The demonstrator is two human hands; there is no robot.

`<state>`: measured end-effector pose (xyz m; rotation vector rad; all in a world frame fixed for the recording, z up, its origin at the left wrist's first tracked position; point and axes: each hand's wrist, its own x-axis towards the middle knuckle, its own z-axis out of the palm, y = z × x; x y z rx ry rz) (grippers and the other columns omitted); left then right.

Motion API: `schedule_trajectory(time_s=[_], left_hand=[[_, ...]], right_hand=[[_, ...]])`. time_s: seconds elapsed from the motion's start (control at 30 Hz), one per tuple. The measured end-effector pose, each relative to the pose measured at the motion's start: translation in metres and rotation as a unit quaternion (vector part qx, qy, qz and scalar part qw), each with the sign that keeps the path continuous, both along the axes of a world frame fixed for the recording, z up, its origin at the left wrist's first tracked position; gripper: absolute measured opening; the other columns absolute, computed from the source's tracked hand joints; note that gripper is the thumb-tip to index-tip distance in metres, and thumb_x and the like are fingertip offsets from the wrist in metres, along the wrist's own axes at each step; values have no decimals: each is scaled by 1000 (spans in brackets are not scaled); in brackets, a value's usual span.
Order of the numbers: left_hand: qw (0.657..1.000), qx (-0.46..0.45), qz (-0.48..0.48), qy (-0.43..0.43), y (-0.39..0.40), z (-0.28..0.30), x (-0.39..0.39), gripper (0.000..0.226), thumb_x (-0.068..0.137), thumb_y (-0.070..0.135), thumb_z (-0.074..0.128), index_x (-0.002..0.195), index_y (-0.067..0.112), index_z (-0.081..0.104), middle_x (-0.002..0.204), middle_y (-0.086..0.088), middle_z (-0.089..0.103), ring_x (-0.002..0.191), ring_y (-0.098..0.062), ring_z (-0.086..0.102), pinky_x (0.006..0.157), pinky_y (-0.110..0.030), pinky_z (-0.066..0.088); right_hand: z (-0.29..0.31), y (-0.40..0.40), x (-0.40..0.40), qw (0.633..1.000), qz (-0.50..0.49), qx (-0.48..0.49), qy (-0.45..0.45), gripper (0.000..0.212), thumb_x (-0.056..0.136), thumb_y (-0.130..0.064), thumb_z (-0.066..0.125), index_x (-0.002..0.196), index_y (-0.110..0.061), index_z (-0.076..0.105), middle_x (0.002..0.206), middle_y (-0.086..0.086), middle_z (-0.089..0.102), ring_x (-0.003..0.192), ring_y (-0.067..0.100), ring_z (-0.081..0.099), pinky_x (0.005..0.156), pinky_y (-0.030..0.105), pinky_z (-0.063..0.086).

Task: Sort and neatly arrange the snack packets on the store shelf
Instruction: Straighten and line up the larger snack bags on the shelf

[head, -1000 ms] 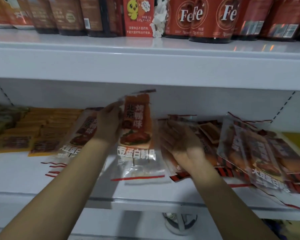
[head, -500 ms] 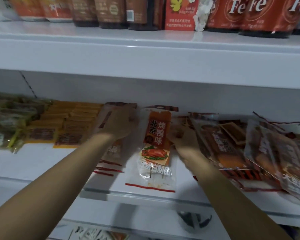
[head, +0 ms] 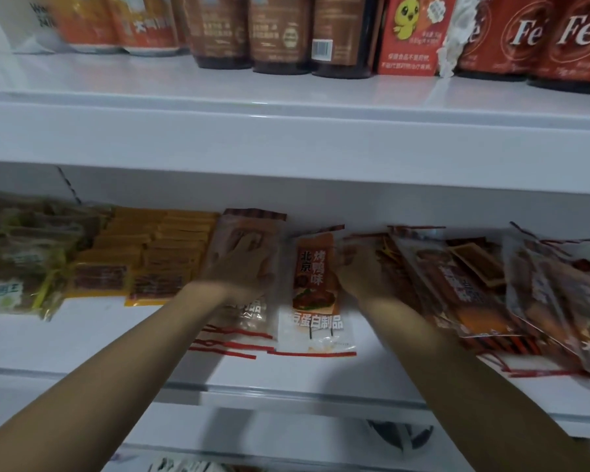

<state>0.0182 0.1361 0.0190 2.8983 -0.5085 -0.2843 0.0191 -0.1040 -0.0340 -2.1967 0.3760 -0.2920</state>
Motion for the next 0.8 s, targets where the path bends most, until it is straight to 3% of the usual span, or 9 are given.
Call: schedule_trajectory(time_s=[0.1, 0.27, 0.37, 0.43, 0.5, 0.57, 0.6, 0.7, 0.8], left_hand=[[1000, -5, 0, -14, 3, -2, 0, 67, 99, 51, 45, 158, 43, 15, 170, 4, 4, 157, -28, 2, 120, -59, 21], [998, -7, 9, -62, 1, -5, -6, 69, 98, 53, 44, 158, 43, 12, 167, 0, 13, 155, -30, 10, 119, -56, 24], [997, -6, 0, -71, 0, -5, -3, 70, 97, 55, 44, 157, 43, 11, 167, -1, 13, 154, -32, 12, 119, -58, 25], [998, 1, -2, -69, 2, -4, -2, 70, 97, 54, 46, 158, 41, 13, 167, -2, 13, 154, -33, 12, 119, -57, 27], [998, -5, 2, -68, 3, -6, -1, 72, 96, 53, 48, 158, 40, 14, 167, -2, 14, 154, -33, 12, 118, -57, 28], [994, -11, 17, -107, -2, -10, -2, 72, 93, 52, 50, 157, 40, 18, 165, -4, 18, 153, -35, 15, 117, -58, 27], [991, -17, 19, -134, -7, -12, -1, 69, 93, 50, 50, 155, 39, 23, 163, -5, 21, 151, -36, 18, 117, -59, 26], [986, -87, -34, -140, -36, -12, 3, 45, 87, 40, 54, 132, 36, 51, 144, -1, 43, 138, -31, 37, 115, -55, 31], [979, -159, -116, -51, -75, -3, -4, 32, 82, 36, 53, 112, 31, 61, 122, 6, 57, 123, -21, 52, 106, -39, 40]], right_hand=[[-8, 12, 8, 999, -12, -28, -9, 21, 99, -20, 60, 104, -2, 67, 99, 8, 71, 91, 24, 68, 85, 33, 52], [-15, 20, 7, 999, -19, -35, -15, 38, 89, -18, 69, 122, -3, 57, 121, 18, 64, 114, 35, 61, 100, 43, 47], [1, 9, -7, 990, -5, -129, -53, 37, 87, -16, 65, 122, -10, 57, 114, 15, 66, 107, 36, 62, 87, 46, 52], [7, -8, -19, 964, -6, -259, -68, 40, 85, -14, 62, 124, -16, 58, 117, 13, 64, 108, 37, 60, 82, 43, 52], [10, -27, -34, 918, 2, -396, 25, 53, 84, -20, 61, 136, -26, 53, 134, 12, 56, 122, 39, 51, 94, 47, 48], [12, -43, -46, 886, -1, -455, 91, 52, 91, -36, 57, 142, -33, 48, 146, 12, 45, 130, 42, 42, 102, 53, 41], [14, -49, -50, 884, -11, -455, 104, 52, 95, -49, 49, 145, -32, 46, 148, 13, 43, 132, 42, 40, 105, 55, 39], [26, -58, -61, 899, -44, -409, 153, 85, 86, -72, 8, 152, -31, 41, 151, 21, 38, 140, 45, 32, 109, 58, 34], [27, -67, -67, 894, -38, -385, 224, 60, 99, -58, 26, 154, -37, 33, 160, 21, 21, 145, 49, 21, 108, 65, 34]])
